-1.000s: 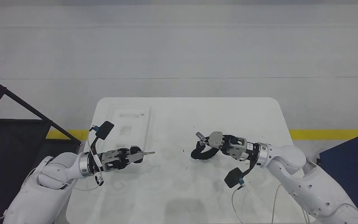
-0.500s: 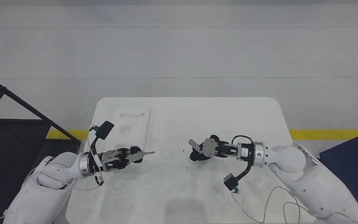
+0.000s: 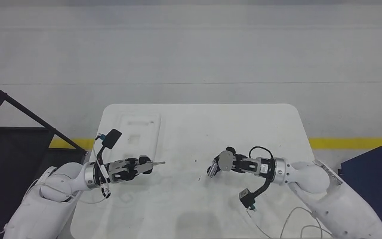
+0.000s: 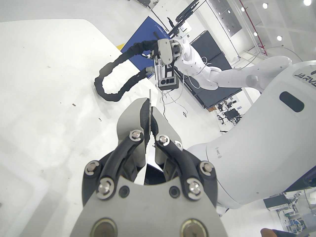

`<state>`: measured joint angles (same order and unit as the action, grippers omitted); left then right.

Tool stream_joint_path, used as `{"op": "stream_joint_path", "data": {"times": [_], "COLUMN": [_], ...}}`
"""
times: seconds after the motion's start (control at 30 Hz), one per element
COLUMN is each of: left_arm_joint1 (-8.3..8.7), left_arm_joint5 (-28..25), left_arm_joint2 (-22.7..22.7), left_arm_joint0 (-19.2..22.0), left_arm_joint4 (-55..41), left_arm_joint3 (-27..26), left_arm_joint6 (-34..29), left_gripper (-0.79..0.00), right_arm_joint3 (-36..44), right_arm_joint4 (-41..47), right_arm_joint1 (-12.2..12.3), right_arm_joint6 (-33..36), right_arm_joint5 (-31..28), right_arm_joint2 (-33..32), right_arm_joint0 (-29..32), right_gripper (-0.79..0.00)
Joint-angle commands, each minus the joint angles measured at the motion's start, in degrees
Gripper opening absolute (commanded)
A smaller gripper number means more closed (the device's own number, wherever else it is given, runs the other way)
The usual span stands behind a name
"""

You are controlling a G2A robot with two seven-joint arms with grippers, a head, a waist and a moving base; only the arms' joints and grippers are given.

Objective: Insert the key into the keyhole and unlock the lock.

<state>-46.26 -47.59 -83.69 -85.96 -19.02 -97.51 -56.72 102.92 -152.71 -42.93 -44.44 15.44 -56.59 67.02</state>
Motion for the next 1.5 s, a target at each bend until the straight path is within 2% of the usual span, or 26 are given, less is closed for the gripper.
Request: {"op": "stream_joint_path", "data": {"times": [0.0,0.07,0.17,0.4,0.77,1.1,1.47], "left_arm_joint1": [0.00,0.00,0.00,0.00,0.00,0.00,0.00], "left_arm_joint5": [0.0,0.0,0.0,0.0,0.0,0.0,0.0], "left_arm_joint2": [0.0,0.0,0.0,0.0,0.0,0.0,0.0], "left_arm_joint0": [0.0,0.0,0.0,0.0,0.0,0.0,0.0], "left_arm_joint4": [0.0,0.0,0.0,0.0,0.0,0.0,0.0], "left_arm_joint3": [0.0,0.0,0.0,0.0,0.0,0.0,0.0], "left_arm_joint6": [0.0,0.0,0.0,0.0,0.0,0.0,0.0], "left_gripper": [-0.785,-0.785,-0.785,-0.785,-0.785,-0.785,-0.785], "right_arm_joint3": [-0.1,-0.7,0.0,0.5,-3.6,-5.3,-2.7], "right_arm_joint4": [8.1,14.2,20.3,24.6,21.5,22.7,21.4], "right_arm_joint1": [-0.2,-0.4,-0.6,-0.7,-1.7,-2.0,-3.1], "right_arm_joint6": [-3.0,-4.1,-4.2,-0.3,9.3,10.6,12.1], "right_arm_joint5": [-7.3,-14.2,-18.8,-22.8,-18.0,-15.5,-15.6], "right_arm_joint2": [0.1,0.2,-0.6,-2.6,-4.0,-7.0,-6.1], "right_arm_joint0": [-0.6,-0.6,-0.9,0.3,0.8,2.1,1.8], "right_gripper": [-0.785,-0.785,-0.785,-0.785,-0.785,-0.785,-0.785]}}
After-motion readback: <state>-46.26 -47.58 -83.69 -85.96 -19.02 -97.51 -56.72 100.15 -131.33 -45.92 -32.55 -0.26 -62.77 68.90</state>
